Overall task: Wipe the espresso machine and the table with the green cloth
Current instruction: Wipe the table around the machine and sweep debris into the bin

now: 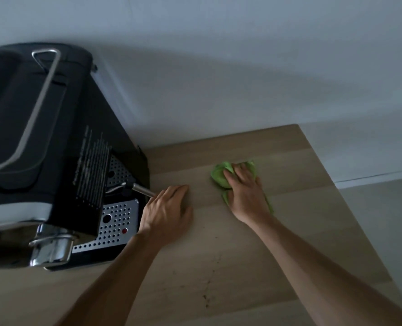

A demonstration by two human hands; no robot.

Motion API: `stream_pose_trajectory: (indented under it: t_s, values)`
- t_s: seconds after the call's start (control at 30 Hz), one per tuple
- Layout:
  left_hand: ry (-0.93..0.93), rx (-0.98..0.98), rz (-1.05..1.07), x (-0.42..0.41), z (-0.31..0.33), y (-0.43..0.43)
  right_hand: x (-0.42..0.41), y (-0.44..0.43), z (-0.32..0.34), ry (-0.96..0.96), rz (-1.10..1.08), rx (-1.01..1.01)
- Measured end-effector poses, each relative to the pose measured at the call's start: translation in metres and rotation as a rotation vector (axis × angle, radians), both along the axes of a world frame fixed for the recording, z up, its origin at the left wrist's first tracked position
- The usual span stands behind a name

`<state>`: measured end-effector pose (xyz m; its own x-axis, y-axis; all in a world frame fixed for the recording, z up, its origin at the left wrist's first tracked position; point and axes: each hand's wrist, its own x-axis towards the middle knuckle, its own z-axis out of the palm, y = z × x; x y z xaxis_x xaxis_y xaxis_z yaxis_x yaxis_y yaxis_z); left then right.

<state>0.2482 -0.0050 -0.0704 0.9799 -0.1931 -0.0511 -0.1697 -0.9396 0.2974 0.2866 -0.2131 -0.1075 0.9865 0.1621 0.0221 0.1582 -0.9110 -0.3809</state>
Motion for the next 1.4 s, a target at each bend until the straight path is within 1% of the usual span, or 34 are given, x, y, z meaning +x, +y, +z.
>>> stream_pose_trajectory:
  t_s: [0.07,0.17,0.27,0.37,0.47,0.57,0.63,0.7,0.73,0.77,0.8,0.87,0.93,1.0,1.07,1.17,1.2,1.27,1.33,1.4]
  values:
    - [-0.046,-0.060,0.031,-0.001,-0.002,0.009,0.002,0.001,0.001,0.003,-0.025,0.012]
    - [-0.046,-0.128,0.130,-0.002,0.001,0.023,0.009,0.007,0.002,0.014,-0.055,0.080]
    - [-0.115,-0.065,0.123,-0.008,0.004,0.031,0.024,0.012,0.004,-0.002,-0.070,0.132]
    - [-0.158,-0.042,0.083,-0.013,0.007,0.044,0.045,0.014,0.006,0.001,-0.040,0.107]
    - [-0.110,-0.028,-0.028,-0.020,0.004,0.064,0.073,0.017,0.003,-0.067,0.067,0.058]
    - [-0.114,-0.060,-0.078,-0.026,0.003,0.079,0.093,0.027,0.000,-0.034,0.121,-0.029]
    - [-0.149,-0.089,-0.078,-0.028,0.002,0.085,0.087,0.037,-0.001,-0.036,0.262,-0.030]
    - [-0.191,-0.121,-0.055,-0.029,0.003,0.085,0.065,0.044,-0.002,-0.071,0.453,0.016]
    - [-0.216,-0.150,-0.036,-0.029,0.004,0.083,0.054,0.044,-0.001,-0.090,0.509,0.058]
    - [-0.235,-0.186,-0.016,-0.030,0.006,0.080,0.047,0.042,0.002,-0.085,0.511,0.110]
    - [-0.251,-0.221,-0.003,-0.030,0.009,0.078,0.046,0.039,0.005,-0.067,0.457,0.160]
    - [-0.250,-0.262,0.004,-0.031,0.012,0.076,0.057,0.032,0.006,-0.102,0.281,0.199]
    - [-0.207,-0.269,-0.007,-0.032,0.012,0.079,0.076,0.027,0.002,-0.111,0.134,0.134]
    - [-0.164,-0.263,-0.025,-0.032,0.012,0.082,0.088,0.034,0.001,-0.066,0.091,0.030]
    - [-0.133,-0.275,-0.031,-0.033,0.009,0.087,0.085,0.051,0.001,-0.022,0.146,-0.004]
    - [-0.102,-0.249,-0.016,-0.035,0.008,0.090,0.063,0.065,-0.002,-0.009,0.434,0.103]
    - [-0.100,-0.232,-0.015,-0.035,0.009,0.090,0.061,0.065,0.001,0.018,0.451,0.158]
    - [-0.112,-0.201,-0.010,-0.035,0.010,0.087,0.075,0.064,0.007,0.031,0.367,0.208]
    - [-0.113,-0.175,0.005,-0.034,0.011,0.085,0.095,0.073,0.005,-0.003,0.295,0.155]
    - [-0.109,-0.165,0.020,-0.034,0.011,0.085,0.105,0.091,0.002,-0.042,0.306,0.050]
